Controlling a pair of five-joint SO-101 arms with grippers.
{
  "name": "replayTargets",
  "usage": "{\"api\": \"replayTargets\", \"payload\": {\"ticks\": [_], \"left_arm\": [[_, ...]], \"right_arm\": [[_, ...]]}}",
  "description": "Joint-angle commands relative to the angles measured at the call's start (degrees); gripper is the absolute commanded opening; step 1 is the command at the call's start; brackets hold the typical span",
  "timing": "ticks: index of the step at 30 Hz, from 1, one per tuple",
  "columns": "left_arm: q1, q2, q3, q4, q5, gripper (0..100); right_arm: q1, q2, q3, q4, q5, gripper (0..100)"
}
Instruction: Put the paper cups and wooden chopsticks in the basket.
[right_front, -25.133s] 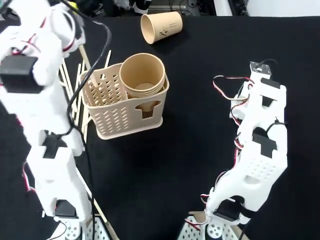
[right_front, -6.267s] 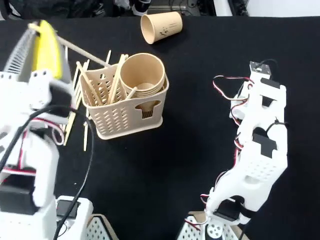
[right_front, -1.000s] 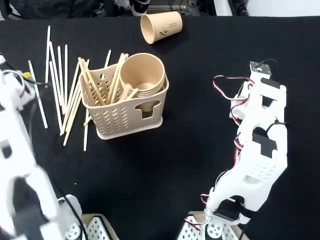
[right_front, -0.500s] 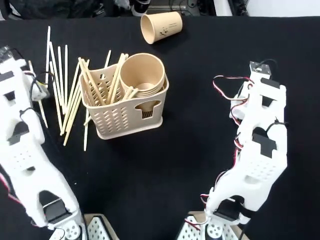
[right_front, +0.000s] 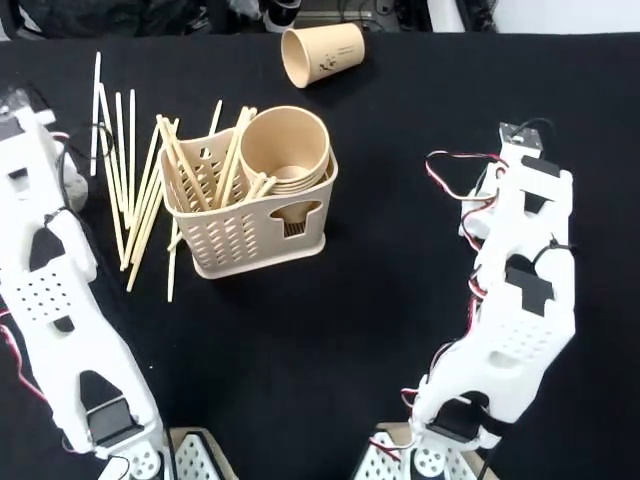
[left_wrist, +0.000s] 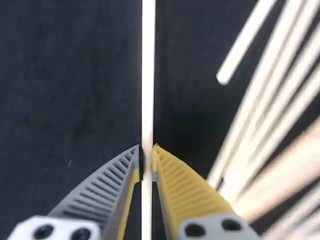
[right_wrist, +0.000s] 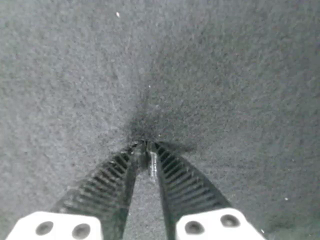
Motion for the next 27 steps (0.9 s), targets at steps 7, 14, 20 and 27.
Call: {"api": "replayTargets", "payload": {"ticks": [7, 14, 20, 27], "left_arm": [[0.04, -23.03, -5.05, 8.97, -0.18, 3], [1.36, -51.96, 14.90, 6.77, 1.49, 3], [3.38, -77.19, 45.85, -13.19, 3.96, 3], [12.53, -110.15, 89.89, -52.13, 4.04, 3]], "right_arm": [[-0.35, -1.36, 0.31, -0.18, 0.35, 1.2], [-0.35, -1.36, 0.31, -0.18, 0.26, 1.2], [-0.35, -1.36, 0.40, -0.18, 0.26, 1.2], [-0.35, -1.36, 0.40, -0.18, 0.26, 1.2]]}}
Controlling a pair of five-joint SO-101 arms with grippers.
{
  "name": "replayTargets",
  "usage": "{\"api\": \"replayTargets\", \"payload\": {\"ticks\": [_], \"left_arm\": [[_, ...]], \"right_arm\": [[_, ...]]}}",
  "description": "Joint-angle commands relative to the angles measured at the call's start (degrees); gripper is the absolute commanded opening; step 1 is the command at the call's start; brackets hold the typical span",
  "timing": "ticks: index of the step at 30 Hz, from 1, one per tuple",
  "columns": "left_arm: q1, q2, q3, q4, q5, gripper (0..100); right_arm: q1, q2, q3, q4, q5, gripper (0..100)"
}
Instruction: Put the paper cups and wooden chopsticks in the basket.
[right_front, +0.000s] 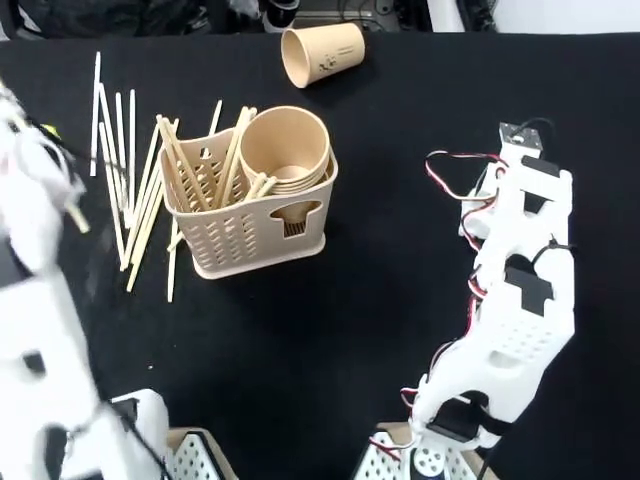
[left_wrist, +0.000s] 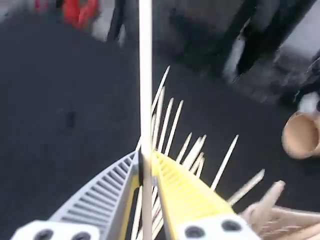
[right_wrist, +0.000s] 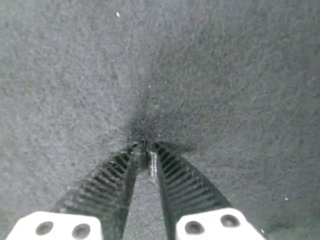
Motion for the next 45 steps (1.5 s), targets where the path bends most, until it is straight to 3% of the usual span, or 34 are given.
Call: {"api": "replayTargets", "payload": {"ticks": [1, 4, 7, 10, 17, 23, 29, 31, 35, 42, 45], "left_arm": [[5.14, -20.13, 24.04, -24.70, 0.79, 3], [10.15, -33.85, 38.29, -42.37, 0.53, 3], [13.23, -45.01, 45.93, -50.99, 0.26, 3], [16.57, -48.97, 47.08, -50.64, -2.55, 3], [26.07, -40.09, 45.85, -50.64, -2.81, 3], [27.21, -28.57, 47.16, -50.81, -2.73, 3], [27.21, -25.32, 47.69, -50.55, -2.73, 3], [27.12, -24.88, 47.69, -50.02, -2.73, 6], [26.77, -25.23, 45.14, -40.88, 1.49, 19], [26.24, -24.79, 32.66, -28.04, 2.90, 20], [20.88, -24.26, 26.07, -21.45, 2.90, 20]], "right_arm": [[-0.35, -1.36, 0.40, -0.18, 0.26, 1.2], [-0.35, -1.36, 0.40, -0.18, 0.26, 1.2], [-0.35, -1.36, 0.40, -0.18, 0.26, 1.2], [-0.35, -1.36, 0.40, -0.18, 0.26, 1.2], [-0.35, -1.36, 0.40, -0.18, 0.26, 1.2], [-0.09, -1.36, 0.40, -0.18, 0.26, 1.2], [0.18, -1.36, 0.40, -0.18, 0.26, 1.2], [0.18, -1.36, 0.40, -0.18, 0.26, 1.2], [0.26, -1.36, 0.40, -0.18, 0.26, 1.2], [0.26, -1.36, 0.40, -0.18, 0.26, 1.2], [0.26, -1.36, 0.40, -0.18, 0.26, 1.2]]}}
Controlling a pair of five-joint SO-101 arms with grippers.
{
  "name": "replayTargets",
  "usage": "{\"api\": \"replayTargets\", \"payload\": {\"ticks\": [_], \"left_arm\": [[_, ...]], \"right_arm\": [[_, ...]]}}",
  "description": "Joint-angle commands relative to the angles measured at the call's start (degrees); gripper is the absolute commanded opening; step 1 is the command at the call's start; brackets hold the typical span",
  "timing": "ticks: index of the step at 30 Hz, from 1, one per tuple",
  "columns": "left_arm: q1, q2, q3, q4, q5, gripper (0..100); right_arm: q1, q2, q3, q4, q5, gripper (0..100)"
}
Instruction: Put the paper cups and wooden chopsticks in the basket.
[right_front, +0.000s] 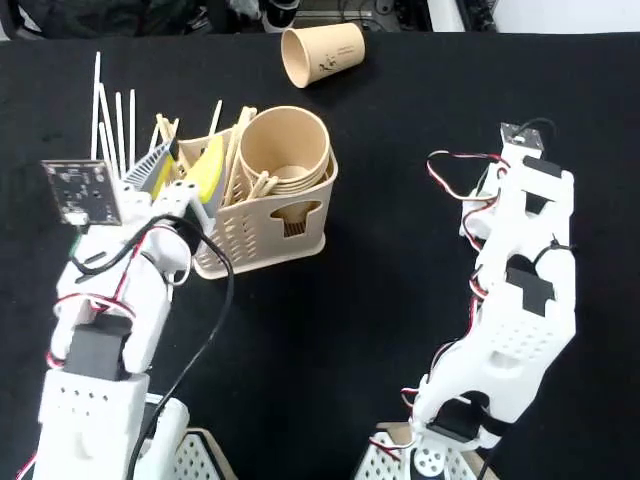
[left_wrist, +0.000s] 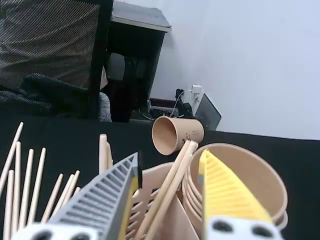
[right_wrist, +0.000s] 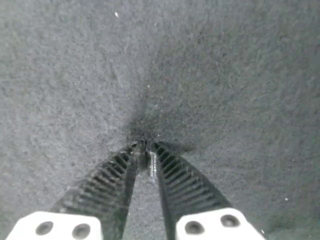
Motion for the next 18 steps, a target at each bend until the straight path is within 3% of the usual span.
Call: {"api": "replayTargets", "payload": {"ticks": [1, 8, 18], "left_arm": [[-7.34, 1.49, -10.07, 6.77, 0.62, 20], [-24.92, 22.51, -25.71, 17.67, 0.53, 20], [-29.23, 64.35, -51.74, 27.52, -9.14, 20]], "right_arm": [[-0.18, -1.36, 0.40, -0.18, 0.09, 1.2], [-0.18, -1.36, 0.40, -0.18, 0.09, 1.2], [-0.18, -1.36, 0.40, -0.18, 0.09, 1.2]]}}
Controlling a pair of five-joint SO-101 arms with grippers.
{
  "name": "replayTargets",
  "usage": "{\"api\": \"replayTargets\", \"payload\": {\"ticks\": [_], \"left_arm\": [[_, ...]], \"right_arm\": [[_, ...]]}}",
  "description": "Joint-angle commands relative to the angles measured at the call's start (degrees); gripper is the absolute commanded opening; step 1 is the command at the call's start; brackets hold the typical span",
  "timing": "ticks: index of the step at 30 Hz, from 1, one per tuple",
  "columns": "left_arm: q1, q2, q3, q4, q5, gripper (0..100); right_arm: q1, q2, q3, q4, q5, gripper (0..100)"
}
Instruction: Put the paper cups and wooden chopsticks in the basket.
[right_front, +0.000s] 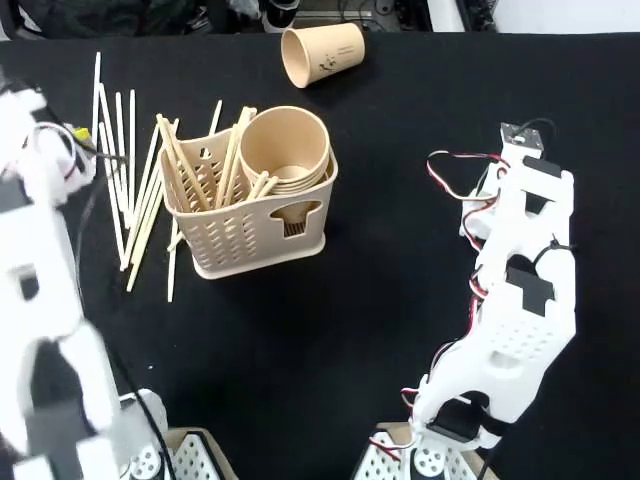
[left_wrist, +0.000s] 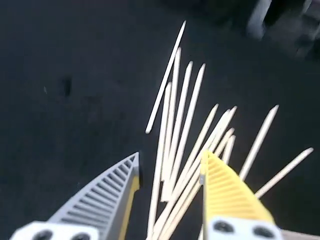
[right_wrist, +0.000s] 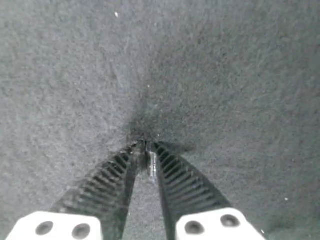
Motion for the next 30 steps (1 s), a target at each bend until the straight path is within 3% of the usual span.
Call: {"api": "replayTargets", "payload": {"ticks": [1, 7, 18, 22, 26, 30], "left_arm": [[-0.66, 14.68, -12.70, 1.93, -3.25, 20], [-1.10, 38.68, -32.04, 3.52, -4.57, 20], [-1.27, 76.31, -73.27, 17.58, -8.18, 20], [-0.48, 85.19, -88.92, 28.84, -13.89, 18], [0.66, 91.34, -104.66, 39.74, -20.31, 5], [1.27, 91.60, -105.45, 42.02, -25.58, 3]], "right_arm": [[-0.18, -1.36, 0.40, -0.18, 0.09, 1.2], [-0.18, -1.36, 0.40, -0.18, 0.09, 1.2], [-0.18, -1.36, 0.31, -0.18, 0.09, 1.2], [-0.09, -1.36, 0.31, -0.18, 0.09, 1.2], [0.00, -1.36, 0.31, -0.18, 0.09, 1.2], [0.00, -1.36, 0.31, -0.18, 0.09, 1.2]]}}
